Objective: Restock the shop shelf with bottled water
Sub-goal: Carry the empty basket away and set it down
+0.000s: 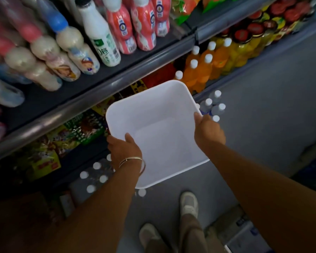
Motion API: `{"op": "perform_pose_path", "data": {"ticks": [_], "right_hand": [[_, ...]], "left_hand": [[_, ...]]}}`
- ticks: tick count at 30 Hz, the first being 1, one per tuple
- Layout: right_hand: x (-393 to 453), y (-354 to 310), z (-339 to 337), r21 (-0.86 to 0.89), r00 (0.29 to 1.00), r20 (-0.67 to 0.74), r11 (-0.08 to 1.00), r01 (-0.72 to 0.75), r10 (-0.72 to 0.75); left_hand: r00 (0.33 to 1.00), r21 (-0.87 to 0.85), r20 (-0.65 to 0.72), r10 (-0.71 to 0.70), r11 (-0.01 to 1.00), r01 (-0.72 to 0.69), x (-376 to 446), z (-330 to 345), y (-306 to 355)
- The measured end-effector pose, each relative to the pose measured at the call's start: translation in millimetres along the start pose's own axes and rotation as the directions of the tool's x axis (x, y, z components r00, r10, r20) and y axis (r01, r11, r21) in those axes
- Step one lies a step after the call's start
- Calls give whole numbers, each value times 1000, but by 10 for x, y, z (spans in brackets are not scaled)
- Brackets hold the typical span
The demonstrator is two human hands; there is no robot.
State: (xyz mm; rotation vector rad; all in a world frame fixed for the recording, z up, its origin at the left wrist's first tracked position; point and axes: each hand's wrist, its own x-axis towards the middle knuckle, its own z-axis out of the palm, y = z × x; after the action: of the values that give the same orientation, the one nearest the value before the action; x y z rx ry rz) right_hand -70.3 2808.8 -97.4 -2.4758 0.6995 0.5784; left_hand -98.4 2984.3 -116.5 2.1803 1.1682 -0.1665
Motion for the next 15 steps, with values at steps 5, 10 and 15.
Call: {"op": "perform_pose_path", "data": {"ticks": [5,10,15], "right_hand": [[-28,-7,-83,53,1000,26,998,-18,17],[-87,13,-208,115,995,42,989,-90,86],[-217,100,-539,198,989,21,969,-150,148]], "left_hand": [[997,-22,-56,-51,999,50,-15,-36,83],[995,-54,-86,-52,997,48,-129,-107,171],[998,-102,-57,7,995,-13,-345,-272,401]]}}
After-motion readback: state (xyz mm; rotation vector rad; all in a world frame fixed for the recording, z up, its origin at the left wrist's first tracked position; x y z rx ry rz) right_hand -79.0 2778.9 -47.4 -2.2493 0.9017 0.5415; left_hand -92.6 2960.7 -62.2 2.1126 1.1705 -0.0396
